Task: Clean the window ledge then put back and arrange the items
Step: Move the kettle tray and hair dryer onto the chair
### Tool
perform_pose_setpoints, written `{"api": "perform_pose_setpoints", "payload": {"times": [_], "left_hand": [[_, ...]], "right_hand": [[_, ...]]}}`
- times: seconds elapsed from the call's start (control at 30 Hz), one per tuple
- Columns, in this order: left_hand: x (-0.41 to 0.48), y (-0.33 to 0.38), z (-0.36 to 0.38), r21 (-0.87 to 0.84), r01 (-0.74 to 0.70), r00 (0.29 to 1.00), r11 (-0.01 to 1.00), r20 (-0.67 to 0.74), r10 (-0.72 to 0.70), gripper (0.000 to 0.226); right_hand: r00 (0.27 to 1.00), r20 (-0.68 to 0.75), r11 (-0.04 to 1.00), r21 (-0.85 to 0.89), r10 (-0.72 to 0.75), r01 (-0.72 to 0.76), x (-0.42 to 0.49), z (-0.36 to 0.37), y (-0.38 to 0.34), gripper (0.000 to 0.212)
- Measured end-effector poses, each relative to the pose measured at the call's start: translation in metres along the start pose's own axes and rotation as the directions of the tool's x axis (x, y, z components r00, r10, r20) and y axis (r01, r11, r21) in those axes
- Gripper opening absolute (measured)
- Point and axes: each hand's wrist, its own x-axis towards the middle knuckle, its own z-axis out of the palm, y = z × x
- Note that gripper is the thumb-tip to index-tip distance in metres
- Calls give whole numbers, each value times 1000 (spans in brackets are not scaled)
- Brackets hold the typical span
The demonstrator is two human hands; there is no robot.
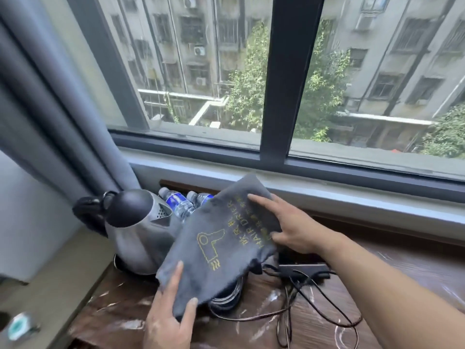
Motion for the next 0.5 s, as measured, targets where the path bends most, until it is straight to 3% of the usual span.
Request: {"api": "perform_pose_setpoints", "payload": {"times": [0.07,0.17,0.27,0.37,0.43,0.5], "left_hand": [[-6,-9,5,43,0,997,999,83,-3,77],[-10,-15,-2,104,-119,979,987,180,99,77],[-3,-8,-23,155,-208,978,966,58,202,49],[21,-1,-35,223,-316,931,922,-114,347,29],[43,-3,-30,271,-489,862,829,8,506,29],[60,-9,-14,271,-651,758,709,264,596,35]], "right_hand": [[999,40,993,-117,1,4,27,12,4,94],[998,20,963,-262,66,-59,51,35,10,76],[995,-36,945,-312,94,-101,58,45,10,65],[998,14,954,-295,61,-54,62,43,6,71],[999,30,947,-321,29,-18,69,39,3,73],[1000,13,924,-381,-23,26,81,38,0,74]]}}
